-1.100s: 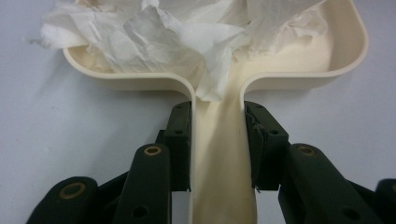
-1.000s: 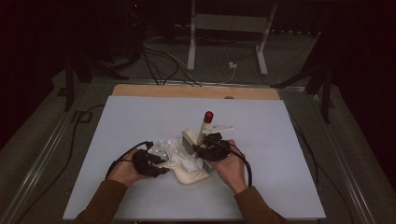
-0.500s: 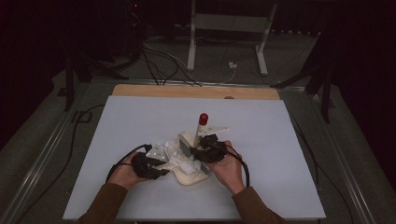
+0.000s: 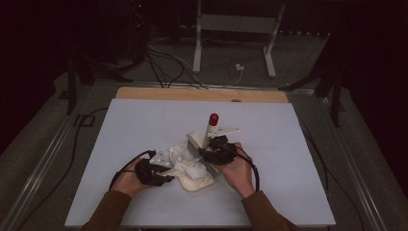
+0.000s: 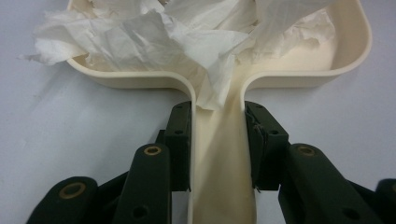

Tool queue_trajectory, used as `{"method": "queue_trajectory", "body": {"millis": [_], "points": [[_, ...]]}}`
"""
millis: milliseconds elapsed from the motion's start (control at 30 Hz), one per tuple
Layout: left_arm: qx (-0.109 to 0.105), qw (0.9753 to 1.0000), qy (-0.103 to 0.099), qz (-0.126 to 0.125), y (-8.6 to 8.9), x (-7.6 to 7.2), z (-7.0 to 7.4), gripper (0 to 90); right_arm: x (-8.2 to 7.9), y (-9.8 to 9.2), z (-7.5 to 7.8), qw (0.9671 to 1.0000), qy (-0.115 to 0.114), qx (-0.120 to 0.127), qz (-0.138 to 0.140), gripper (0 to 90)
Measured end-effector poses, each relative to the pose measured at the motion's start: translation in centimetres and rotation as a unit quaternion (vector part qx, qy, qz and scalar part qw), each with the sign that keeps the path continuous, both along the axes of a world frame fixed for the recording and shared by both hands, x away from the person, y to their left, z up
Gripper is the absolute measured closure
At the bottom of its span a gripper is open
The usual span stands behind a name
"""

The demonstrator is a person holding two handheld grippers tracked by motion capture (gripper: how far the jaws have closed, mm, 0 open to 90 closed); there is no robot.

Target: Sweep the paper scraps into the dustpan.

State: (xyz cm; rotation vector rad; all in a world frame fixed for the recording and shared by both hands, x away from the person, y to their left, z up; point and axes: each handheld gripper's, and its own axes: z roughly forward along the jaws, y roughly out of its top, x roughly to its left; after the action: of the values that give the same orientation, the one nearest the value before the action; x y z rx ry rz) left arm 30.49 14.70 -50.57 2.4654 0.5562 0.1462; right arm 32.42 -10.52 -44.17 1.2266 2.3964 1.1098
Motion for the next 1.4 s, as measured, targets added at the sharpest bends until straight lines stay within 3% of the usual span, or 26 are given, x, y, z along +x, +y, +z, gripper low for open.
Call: {"method": "queue_trajectory", "body": {"millis": [367,933,1033,1400], "points": [[0.002,1.0,-0.002,-0.001,0.0,0.0,0.0,66.8,0.3,-0.5,0.8,0.9999,-0.008,0.005,-0.008,67.4],[0.003,1.0,0.0,-0.001,0.0,0.0,0.0,66.8,0.6,-1.3,1.1,0.9995,-0.019,-0.007,-0.023,67.3],[0.003,1.0,0.0,-0.001,0.0,0.0,0.0,66.8,0.6,-1.1,0.9,0.9991,-0.028,-0.02,-0.026,67.4],[0.003,1.0,0.0,-0.002,0.0,0.0,-0.1,66.8,0.6,-1.3,0.9,0.9974,-0.05,-0.026,-0.044,67.3]]}}
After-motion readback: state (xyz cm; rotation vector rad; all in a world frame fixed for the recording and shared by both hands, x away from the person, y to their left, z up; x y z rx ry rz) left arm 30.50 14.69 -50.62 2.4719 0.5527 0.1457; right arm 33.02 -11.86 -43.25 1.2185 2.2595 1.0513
